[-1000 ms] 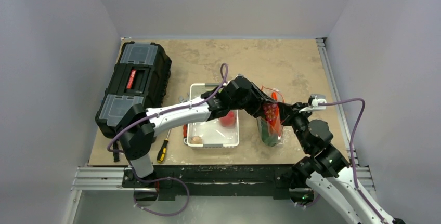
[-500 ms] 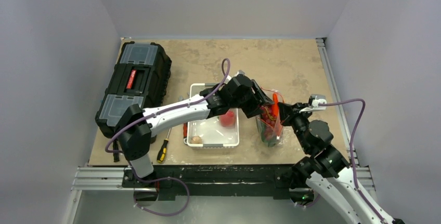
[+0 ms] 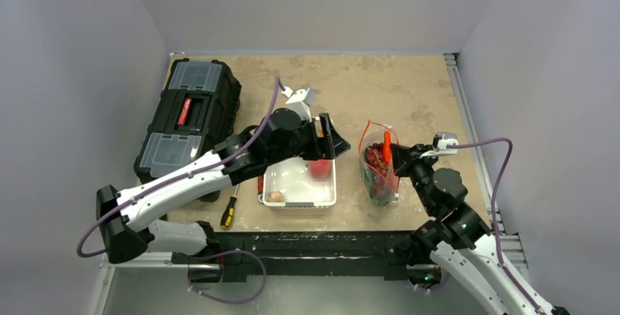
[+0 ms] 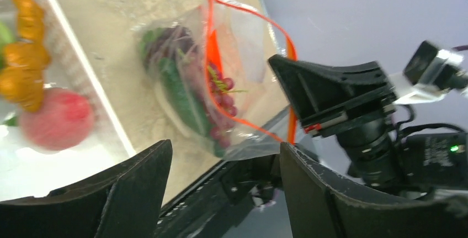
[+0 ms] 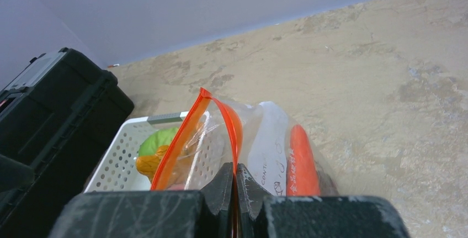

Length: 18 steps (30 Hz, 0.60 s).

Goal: Place the food in the zip-top bag and seal the zipper

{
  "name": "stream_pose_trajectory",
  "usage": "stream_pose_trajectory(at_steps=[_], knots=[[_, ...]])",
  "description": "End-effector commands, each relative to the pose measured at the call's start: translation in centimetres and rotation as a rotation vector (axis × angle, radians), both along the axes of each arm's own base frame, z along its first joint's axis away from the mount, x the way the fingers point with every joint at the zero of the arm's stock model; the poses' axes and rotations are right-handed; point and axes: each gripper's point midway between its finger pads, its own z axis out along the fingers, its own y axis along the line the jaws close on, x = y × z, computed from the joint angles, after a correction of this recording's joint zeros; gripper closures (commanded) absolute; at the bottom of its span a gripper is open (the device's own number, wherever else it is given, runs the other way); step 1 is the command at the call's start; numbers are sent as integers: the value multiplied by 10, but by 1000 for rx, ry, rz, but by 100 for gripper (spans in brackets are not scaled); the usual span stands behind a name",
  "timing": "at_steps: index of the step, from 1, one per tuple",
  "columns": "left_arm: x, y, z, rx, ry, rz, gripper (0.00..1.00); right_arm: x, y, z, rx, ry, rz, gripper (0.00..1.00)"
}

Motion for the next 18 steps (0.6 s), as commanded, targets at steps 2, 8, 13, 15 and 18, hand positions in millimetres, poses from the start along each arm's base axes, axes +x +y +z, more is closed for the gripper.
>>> stream_pose_trajectory(at_steps=[2,8,13,15,18], knots=[[1,60,-49,291,-136,14,25,5,2,10,10,-32,-4,100],[-2,101,-89,498,-117,56,14,8,4,6,-1,-20,-4,100],[9,108,-122,567,-49,95,12,10,5,4,-9,-11,-5,100],[16,101,-131,556,-23,100,12,10,5,4,-10,-8,-7,100],[30,87,-145,520,15,107,12,9,4,4,-11,-8,-10,100]])
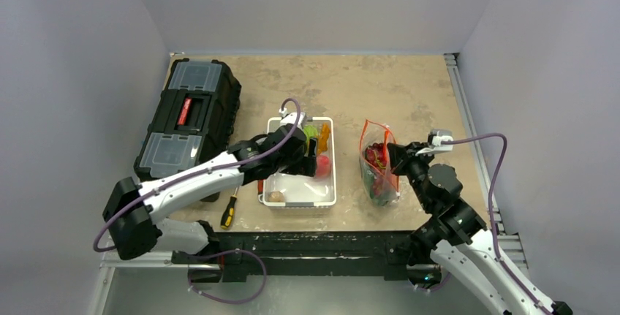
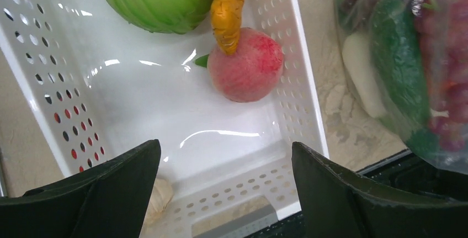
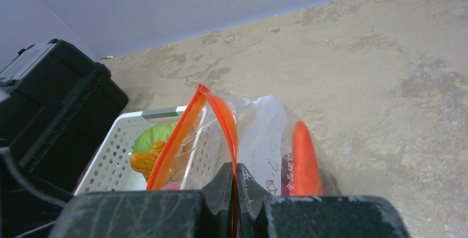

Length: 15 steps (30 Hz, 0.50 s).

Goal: Place the food in the zip-top bag and seal the zipper

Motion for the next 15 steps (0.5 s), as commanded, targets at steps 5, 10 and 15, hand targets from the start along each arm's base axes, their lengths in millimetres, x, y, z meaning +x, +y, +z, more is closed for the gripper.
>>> stream_pose_trajectory(at_steps=[5,10,15], knots=[[48,-38,-31,-137,34,93,15,1,-2,13,14,-45,-11,100],[66,-58,-56,-164,55,124,21,1,-2,14,18,-46,-11,100],[70,-64,-81,-168,86,150,28,-2,-2,15,30,-50,-3,100]])
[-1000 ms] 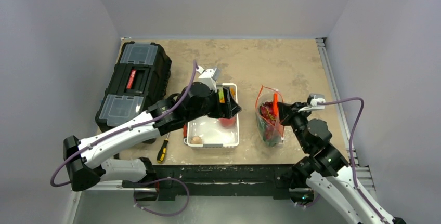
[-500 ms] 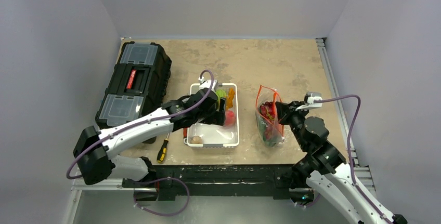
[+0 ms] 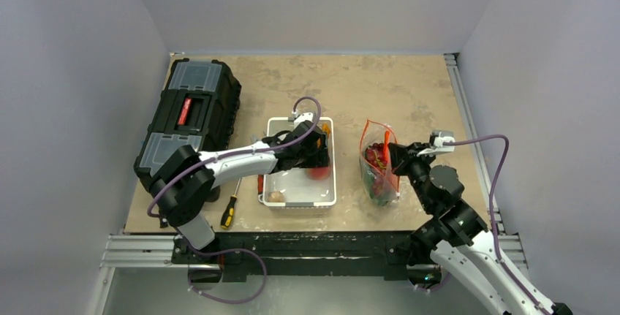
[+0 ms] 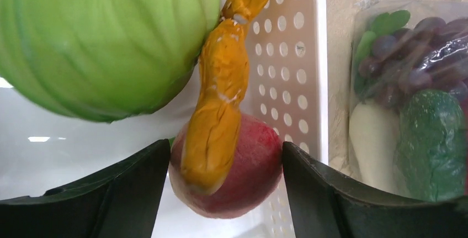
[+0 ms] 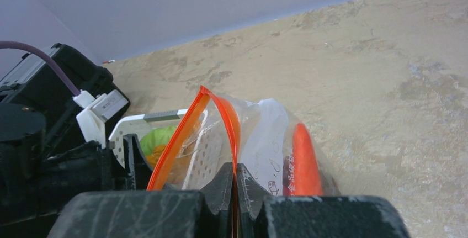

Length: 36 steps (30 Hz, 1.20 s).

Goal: Place the food in the zip-top bag and seal the zipper

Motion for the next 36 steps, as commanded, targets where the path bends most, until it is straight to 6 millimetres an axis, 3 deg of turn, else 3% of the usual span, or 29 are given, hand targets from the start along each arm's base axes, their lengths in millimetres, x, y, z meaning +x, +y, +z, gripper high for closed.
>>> stream_pose_trajectory(at_steps=[1,10,15,26,36], knots=[[13,-19,-1,-88,-18,27,28,-1,0,13,27,-42,4,100],[1,-17,-24,-87,31,20,30,1,3,11,22,-33,13,100],[-8,-7,-23,-85,25,6,46,1,2,10,16,-28,7,100],[-19,13,20,-118,-62,-12,85,3,2,9,6,-27,-1,100],[-27,19,94,-203,-173,-63,93,2,1,10,11,-33,1,100]])
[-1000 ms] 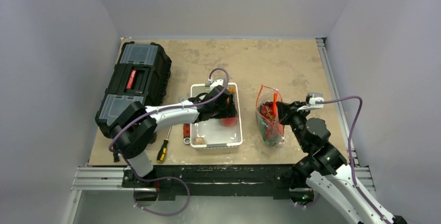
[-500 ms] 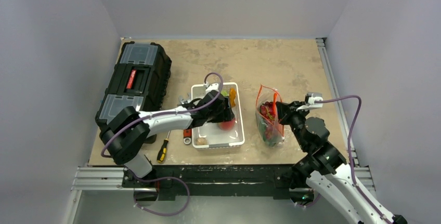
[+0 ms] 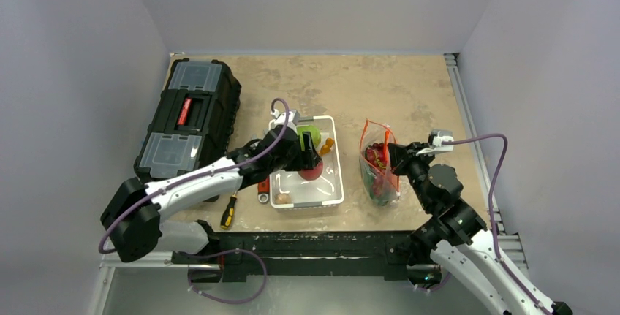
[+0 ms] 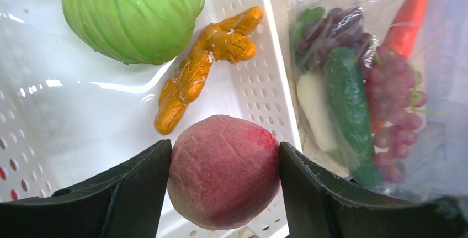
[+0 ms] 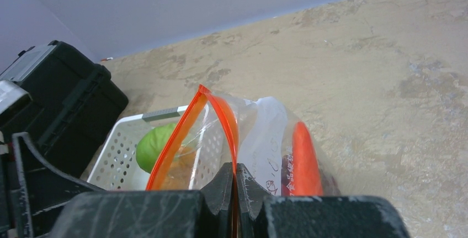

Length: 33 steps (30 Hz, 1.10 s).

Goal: Place the food in the zip-top bag and seal the zipper

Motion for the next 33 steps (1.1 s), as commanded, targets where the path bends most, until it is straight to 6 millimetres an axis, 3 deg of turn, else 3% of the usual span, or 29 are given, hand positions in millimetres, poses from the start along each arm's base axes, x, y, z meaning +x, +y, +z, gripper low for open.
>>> stream_pose_trajectory(at_steps=[1,8,14,23,27,33], knots=[[1,-1,45,-48,-82,-31,94,2,1,11,14,-35,0,100],[-3,-1,94,-116,-154,-59,95,1,2,11,16,-36,5,100],[-9,-12,141,-223,-212,-120,97,1,2,9,13,-32,7,100],[-29,-59,208,-459,-262,-338,98,2,3,10,14,-33,12,100],[-38,-84,229,-510,-278,-416,99,2,3,10,14,-32,10,100],[-43,-118,240,-525,-277,-486,99,0,2,11,22,-38,10,100]])
